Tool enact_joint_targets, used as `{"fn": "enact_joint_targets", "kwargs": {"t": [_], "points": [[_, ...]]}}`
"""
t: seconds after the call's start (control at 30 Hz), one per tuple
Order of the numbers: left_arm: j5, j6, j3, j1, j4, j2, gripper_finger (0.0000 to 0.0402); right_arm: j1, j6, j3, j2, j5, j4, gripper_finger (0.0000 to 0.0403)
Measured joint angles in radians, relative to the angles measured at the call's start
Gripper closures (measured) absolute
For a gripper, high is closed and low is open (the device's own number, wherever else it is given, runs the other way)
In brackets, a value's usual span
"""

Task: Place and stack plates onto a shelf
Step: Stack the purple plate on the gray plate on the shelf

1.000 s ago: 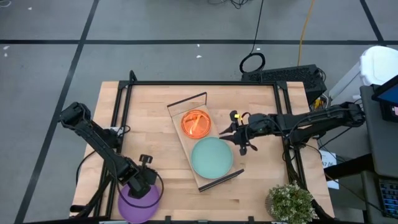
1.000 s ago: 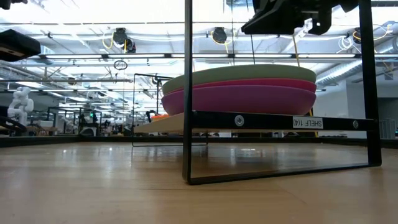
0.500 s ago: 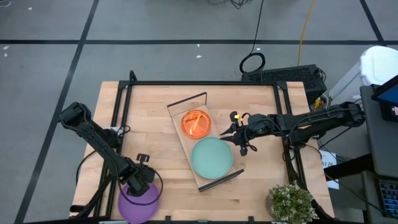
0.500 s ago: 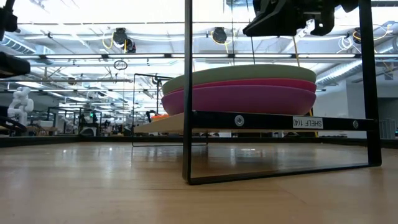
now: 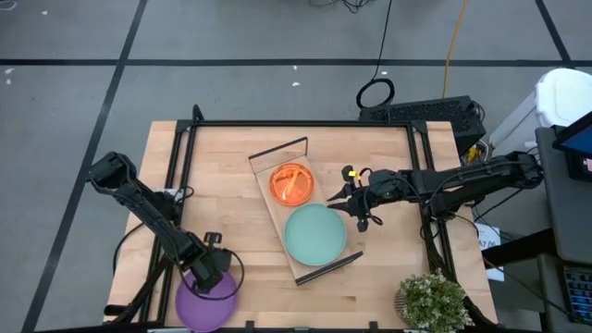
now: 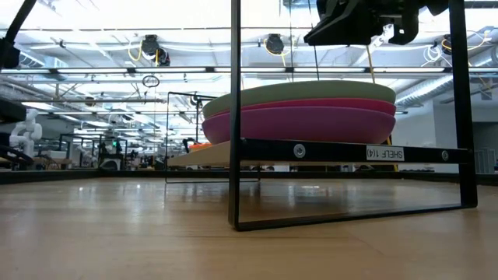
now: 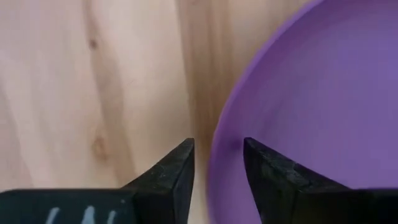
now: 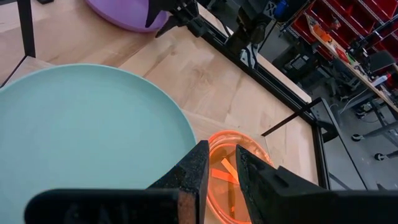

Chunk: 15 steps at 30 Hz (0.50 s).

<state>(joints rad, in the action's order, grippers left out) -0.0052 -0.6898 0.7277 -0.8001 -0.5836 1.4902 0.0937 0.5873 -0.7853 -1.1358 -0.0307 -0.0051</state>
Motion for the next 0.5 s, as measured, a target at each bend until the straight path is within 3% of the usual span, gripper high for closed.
{"fn": "enact_joint_targets", "kwargs": {"t": [0.1, 0.27, 0.5], "points": [[0.002, 0.045, -0.010, 0.000, 0.045, 0.000, 0.0291, 0.000, 0.001, 0.000, 0.000, 0.000, 0.000, 0.0337], [0.005, 0.086, -0.010, 0.015, 0.068, -0.003, 0.0377, 0.000, 0.002, 0.000, 0.000, 0.000, 0.000, 0.0337], [0.020, 0.136, 0.004, 0.047, 0.095, -0.019, 0.0389, 0.000, 0.003, 0.000, 0.000, 0.000, 0.000, 0.0337]]}}
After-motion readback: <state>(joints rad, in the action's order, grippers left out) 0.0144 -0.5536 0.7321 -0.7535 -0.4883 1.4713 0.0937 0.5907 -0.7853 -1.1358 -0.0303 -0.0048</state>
